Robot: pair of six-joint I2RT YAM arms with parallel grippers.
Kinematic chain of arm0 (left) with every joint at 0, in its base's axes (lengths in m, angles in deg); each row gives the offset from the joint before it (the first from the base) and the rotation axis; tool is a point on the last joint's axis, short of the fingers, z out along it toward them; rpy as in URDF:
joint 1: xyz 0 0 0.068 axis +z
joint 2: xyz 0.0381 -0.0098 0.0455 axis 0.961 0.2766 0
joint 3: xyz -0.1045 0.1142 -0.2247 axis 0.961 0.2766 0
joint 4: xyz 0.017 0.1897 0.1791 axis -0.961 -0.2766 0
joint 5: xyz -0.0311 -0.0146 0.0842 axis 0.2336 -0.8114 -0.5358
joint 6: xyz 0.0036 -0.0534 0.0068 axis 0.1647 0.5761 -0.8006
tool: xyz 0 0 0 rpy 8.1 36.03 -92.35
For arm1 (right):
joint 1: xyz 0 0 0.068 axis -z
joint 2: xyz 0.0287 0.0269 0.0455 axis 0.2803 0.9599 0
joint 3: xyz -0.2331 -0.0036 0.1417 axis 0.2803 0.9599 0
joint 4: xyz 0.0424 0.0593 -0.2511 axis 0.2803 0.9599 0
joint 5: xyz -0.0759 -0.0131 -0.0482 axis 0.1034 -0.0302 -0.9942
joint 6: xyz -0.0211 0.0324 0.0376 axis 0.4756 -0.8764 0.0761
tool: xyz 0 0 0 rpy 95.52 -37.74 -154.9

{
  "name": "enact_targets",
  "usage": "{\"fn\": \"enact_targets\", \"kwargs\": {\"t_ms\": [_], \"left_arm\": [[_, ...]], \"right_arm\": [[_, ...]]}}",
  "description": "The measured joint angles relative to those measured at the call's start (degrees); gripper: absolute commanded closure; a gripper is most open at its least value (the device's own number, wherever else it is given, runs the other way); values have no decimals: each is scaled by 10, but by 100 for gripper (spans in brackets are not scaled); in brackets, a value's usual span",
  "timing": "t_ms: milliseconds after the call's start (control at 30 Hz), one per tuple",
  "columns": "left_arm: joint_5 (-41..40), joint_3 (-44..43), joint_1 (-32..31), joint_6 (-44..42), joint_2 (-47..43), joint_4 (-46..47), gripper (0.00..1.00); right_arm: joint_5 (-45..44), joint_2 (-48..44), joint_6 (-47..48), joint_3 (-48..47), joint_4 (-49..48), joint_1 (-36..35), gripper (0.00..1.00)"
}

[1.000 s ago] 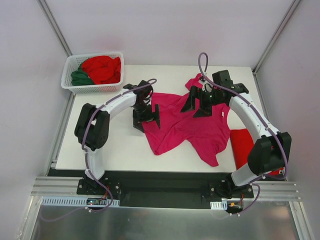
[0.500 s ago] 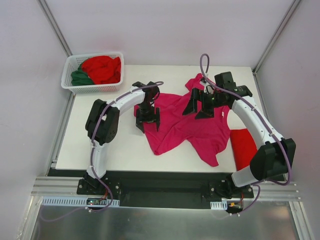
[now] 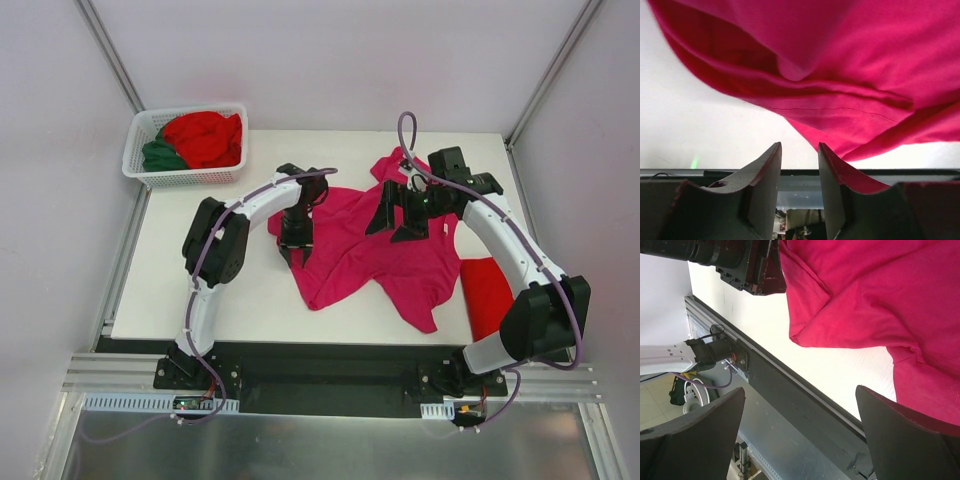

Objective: Fold and stack the t-shirts

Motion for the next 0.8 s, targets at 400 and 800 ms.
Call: {"fn": "enact_targets", "kwargs": {"t_ms": [400,800], "left_arm": [[-88,-1,-30,3,9,-2,50],[-100,23,-54,5,3,56,50]], "right_arm": [[9,0,2,5,0,0,4],[21,0,2,13,-2,0,4]]}}
